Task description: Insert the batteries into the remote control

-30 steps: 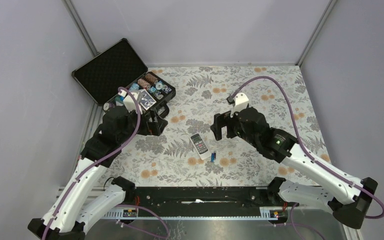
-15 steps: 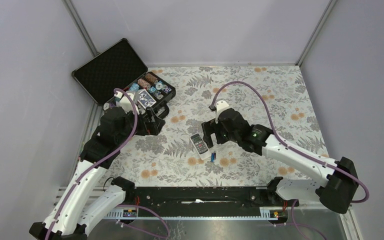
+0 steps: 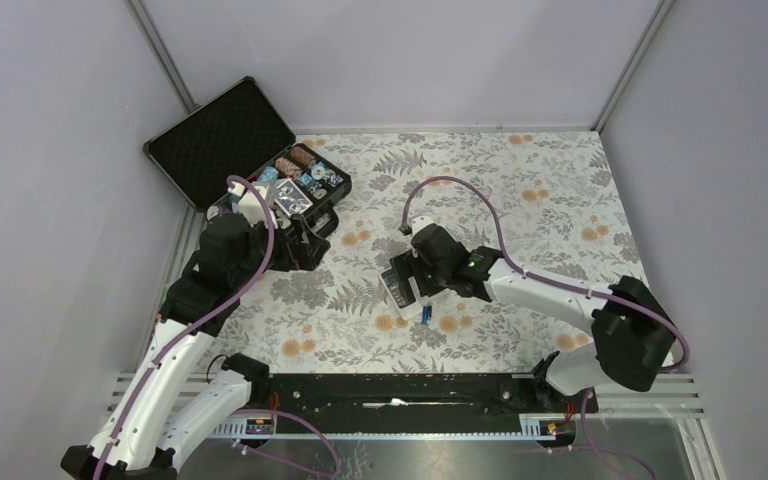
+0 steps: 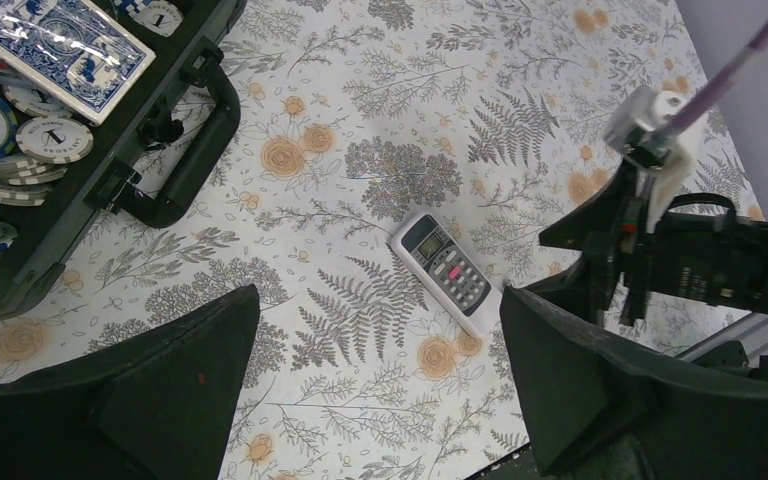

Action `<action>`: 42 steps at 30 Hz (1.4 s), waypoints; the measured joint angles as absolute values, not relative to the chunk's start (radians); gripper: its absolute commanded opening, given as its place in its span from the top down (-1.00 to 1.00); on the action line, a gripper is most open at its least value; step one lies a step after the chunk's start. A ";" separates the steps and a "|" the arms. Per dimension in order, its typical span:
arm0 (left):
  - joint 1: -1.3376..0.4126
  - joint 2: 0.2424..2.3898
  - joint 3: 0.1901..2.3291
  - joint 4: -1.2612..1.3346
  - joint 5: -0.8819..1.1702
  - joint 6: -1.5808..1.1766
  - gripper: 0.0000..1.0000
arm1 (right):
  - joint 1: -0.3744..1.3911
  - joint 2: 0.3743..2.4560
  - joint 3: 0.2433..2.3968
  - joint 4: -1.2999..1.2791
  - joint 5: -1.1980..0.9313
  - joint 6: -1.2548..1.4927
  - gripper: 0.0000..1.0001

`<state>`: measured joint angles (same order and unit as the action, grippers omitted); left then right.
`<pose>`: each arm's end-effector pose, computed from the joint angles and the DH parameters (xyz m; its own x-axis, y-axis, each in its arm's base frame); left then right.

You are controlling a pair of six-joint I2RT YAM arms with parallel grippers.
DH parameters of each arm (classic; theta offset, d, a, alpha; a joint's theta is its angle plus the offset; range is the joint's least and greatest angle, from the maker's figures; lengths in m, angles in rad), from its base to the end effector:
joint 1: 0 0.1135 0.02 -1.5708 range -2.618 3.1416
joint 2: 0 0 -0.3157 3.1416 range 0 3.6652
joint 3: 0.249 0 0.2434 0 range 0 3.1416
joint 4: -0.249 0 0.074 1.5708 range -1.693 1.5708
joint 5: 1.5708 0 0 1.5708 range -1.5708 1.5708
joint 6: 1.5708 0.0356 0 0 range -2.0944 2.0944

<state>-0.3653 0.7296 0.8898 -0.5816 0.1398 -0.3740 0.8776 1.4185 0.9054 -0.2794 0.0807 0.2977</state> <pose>0.0988 -0.0431 0.3761 -0.5283 -0.1853 -0.8286 0.3003 0.8721 -0.3864 0.1836 0.2166 0.2840 -0.6493 -0.3241 -0.6880 -0.5649 0.8112 0.1511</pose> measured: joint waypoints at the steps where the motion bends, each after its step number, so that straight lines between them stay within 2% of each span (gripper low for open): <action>1: -0.365 0.730 0.890 -0.582 0.144 -0.374 -0.98 | 0.878 1.433 0.906 -0.273 0.077 0.300 -0.73; 17: -0.361 0.734 0.890 -0.581 0.188 -0.374 -0.98 | 0.933 1.663 0.983 -0.248 0.076 0.323 -0.65; 37: -0.359 0.734 0.890 -0.581 0.215 -0.375 -0.98 | 0.976 1.708 0.984 -0.253 0.167 0.368 -0.52; 42: -0.359 0.734 0.890 -0.581 0.217 -0.377 -0.98 | 1.005 1.709 0.984 -0.255 0.192 0.379 -0.41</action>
